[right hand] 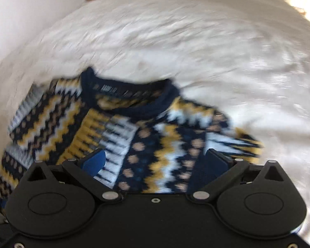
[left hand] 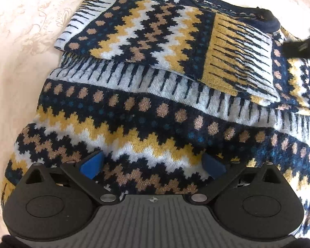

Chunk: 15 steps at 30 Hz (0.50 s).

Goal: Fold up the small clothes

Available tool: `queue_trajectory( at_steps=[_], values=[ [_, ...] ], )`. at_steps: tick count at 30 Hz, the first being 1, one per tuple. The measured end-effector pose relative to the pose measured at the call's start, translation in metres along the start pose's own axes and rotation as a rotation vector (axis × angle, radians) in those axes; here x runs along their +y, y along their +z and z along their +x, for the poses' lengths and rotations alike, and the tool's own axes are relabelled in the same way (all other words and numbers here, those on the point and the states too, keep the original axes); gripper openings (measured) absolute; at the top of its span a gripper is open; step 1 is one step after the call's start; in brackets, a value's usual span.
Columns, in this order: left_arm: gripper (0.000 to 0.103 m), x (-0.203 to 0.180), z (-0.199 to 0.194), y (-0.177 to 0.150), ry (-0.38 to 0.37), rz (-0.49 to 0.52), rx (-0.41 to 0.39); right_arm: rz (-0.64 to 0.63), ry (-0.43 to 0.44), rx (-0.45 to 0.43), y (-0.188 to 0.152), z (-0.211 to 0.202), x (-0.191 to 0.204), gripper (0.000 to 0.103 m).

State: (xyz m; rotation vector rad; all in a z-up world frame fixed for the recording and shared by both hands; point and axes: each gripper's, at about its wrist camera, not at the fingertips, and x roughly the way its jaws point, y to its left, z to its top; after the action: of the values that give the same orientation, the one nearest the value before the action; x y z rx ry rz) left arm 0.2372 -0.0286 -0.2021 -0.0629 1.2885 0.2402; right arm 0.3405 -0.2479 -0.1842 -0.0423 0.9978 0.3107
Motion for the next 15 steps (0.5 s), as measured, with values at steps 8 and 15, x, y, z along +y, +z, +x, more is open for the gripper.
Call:
queue_trajectory(
  at_steps=[8, 15],
  values=[
    [0.103, 0.005, 0.000, -0.004, -0.028, -0.005, -0.038, -0.161, -0.036, 0.016, -0.020, 0.024, 0.013, 0.102],
    [0.103, 0.006, -0.002, -0.008, -0.048, 0.001, -0.053, -0.079, -0.069, -0.096, -0.026, -0.036, 0.007, 0.102]
  ],
)
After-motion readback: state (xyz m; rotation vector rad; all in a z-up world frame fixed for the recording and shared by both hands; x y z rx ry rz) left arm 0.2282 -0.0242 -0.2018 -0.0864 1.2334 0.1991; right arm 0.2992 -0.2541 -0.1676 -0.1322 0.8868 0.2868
